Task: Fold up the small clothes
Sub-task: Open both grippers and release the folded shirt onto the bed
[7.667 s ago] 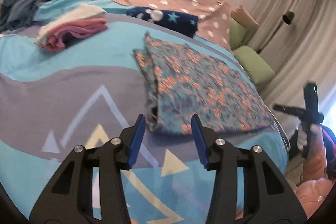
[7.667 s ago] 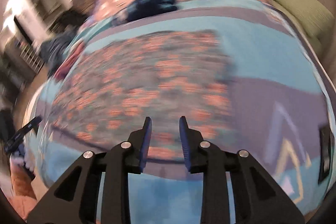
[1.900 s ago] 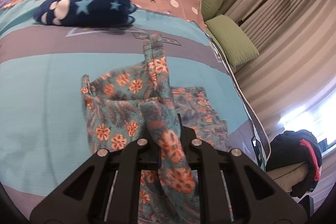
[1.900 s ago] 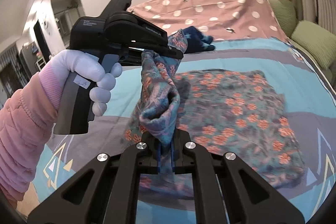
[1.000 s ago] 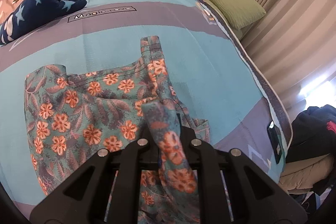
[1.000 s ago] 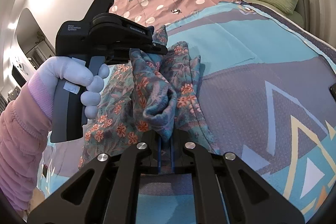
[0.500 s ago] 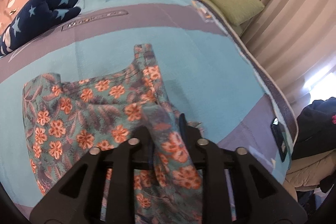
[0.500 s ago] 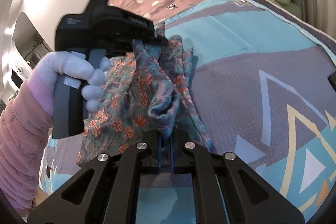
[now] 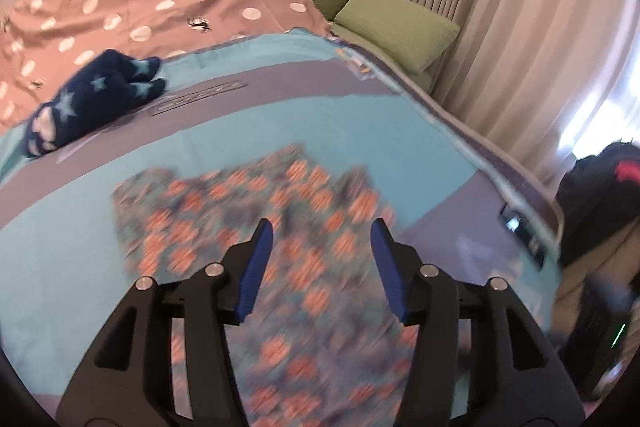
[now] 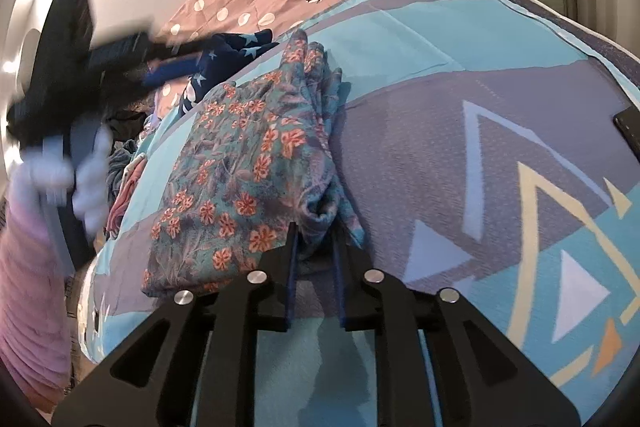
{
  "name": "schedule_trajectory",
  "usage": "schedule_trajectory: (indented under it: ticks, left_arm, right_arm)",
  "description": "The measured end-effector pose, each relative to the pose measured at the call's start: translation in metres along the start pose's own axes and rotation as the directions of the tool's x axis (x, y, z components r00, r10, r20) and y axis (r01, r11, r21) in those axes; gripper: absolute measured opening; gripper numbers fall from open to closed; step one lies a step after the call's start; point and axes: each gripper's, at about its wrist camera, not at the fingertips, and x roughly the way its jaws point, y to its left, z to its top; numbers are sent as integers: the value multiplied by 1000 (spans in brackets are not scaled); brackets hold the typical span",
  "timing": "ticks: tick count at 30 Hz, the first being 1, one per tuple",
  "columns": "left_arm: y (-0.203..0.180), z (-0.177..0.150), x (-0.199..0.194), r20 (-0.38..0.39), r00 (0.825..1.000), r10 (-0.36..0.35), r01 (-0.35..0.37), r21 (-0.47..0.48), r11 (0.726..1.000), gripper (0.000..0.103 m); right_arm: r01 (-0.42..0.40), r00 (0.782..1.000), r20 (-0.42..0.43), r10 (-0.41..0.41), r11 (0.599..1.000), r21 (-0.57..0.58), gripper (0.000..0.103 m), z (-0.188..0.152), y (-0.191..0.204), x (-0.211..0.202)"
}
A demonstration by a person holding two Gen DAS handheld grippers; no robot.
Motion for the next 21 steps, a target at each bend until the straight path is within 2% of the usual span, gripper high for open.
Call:
schedule_trajectory:
  ticks: [3,7,11,12,14,15,17,19,21]
  left_arm:
    - [9,-37,-18,-1,997,73,-73,42,996,55]
    - [21,-77,-39,-2,994,107,-106,59,993,62]
    - [22,-106,-47,-11,991,135,-134,78,988,66]
    - [22,-112,-47,-18,991,132,-130,78,988,66]
    - [24,-125,-40,-48,990,133,-129,72,989,66]
    - [24,-132,-36,-62,987,146,-142,71,987,66]
    - [29,-150,-29,-84,983,163,-158,59,986,68]
    - [39,-161,-31,-75,990,117,-118,-10,993,68]
    - [48,-167,-38,-60,995,83,-87,-66,994,68]
  right_arm:
    - [26,999,28,-26,1000,3,20,3,1,-17]
    - [34,996,87,-27,996,-87,20,12,22,-38]
    - [-4,995,96,20,985,-172,20,21,40,-33]
    - [-39,995,84,55,983,-182,20,24,41,-26]
    - [-26,998,60,37,985,-168,20,27,38,-11]
    - [45,999,29,-41,990,-136,20,27,29,2]
    - [174,983,-44,-179,981,-86,20,21,4,24]
    - [100,994,-39,-101,995,-14,23,15,-15,23]
    - [80,996,-47,-81,997,-4,23,14,-17,17]
